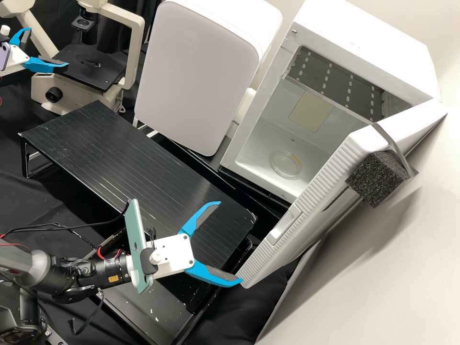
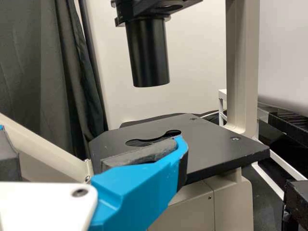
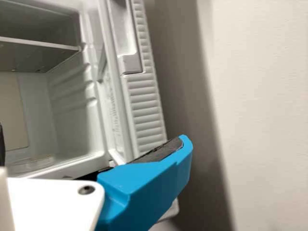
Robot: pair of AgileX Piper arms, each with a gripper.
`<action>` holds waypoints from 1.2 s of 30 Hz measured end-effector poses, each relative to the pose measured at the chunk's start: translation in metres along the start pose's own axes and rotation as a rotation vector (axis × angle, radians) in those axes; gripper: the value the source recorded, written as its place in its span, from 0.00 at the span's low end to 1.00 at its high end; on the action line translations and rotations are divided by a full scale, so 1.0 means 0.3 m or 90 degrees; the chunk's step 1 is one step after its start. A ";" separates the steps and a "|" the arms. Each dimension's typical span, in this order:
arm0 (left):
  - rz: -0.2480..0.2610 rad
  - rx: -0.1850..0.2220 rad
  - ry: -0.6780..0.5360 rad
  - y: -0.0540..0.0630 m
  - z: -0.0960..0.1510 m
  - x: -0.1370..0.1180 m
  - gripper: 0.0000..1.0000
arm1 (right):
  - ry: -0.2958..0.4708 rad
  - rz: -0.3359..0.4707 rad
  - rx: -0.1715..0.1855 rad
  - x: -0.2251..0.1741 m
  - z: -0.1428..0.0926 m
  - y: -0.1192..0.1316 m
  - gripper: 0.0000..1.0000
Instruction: Close the incubator door
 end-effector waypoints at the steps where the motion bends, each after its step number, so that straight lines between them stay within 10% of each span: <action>1: 0.000 0.000 0.000 0.000 0.000 0.000 1.00 | -0.004 0.002 -0.001 0.001 0.004 0.001 1.00; 16: 0.000 0.000 0.000 0.000 0.000 0.000 1.00 | -0.073 0.023 -0.049 0.147 0.055 -0.041 1.00; 36: 0.000 0.000 0.000 0.000 0.000 0.000 1.00 | -0.056 -0.010 -0.012 0.212 0.052 -0.093 1.00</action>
